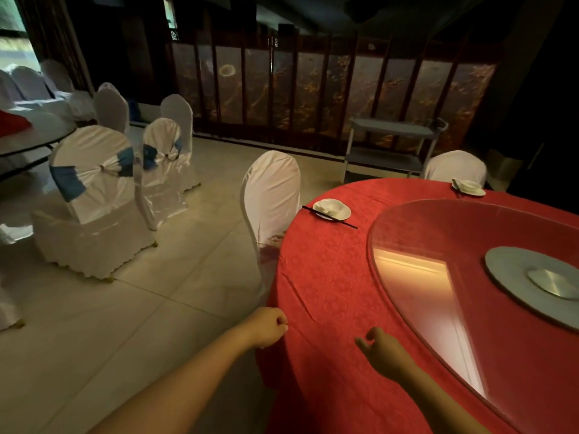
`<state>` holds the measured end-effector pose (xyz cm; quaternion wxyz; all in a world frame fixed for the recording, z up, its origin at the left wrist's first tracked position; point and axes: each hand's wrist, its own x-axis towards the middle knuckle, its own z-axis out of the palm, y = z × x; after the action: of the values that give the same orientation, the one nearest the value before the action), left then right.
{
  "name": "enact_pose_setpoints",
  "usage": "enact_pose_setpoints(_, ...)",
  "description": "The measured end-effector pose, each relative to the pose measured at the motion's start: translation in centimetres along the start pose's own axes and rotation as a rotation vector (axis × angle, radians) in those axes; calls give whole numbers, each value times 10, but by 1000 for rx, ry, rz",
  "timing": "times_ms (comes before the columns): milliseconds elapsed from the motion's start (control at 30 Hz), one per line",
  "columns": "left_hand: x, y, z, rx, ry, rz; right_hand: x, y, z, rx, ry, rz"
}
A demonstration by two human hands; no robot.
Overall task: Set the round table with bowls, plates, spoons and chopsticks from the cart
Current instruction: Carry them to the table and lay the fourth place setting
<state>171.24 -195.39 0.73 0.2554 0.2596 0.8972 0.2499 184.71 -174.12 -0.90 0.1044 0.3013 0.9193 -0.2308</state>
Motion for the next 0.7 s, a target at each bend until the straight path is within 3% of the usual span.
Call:
enact_pose_setpoints(233, 120, -26, -82, 52, -63, -6, 131, -94, -6, -44, -86, -8)
enact_pose_setpoints(467, 202, -78, -163, 294, -133, -3, 237, -182, -9, -108, -92, -40)
enact_pose_setpoints(700, 320, -136, -212, 463, -332, 78, 342, -246, 21, -3, -84, 121)
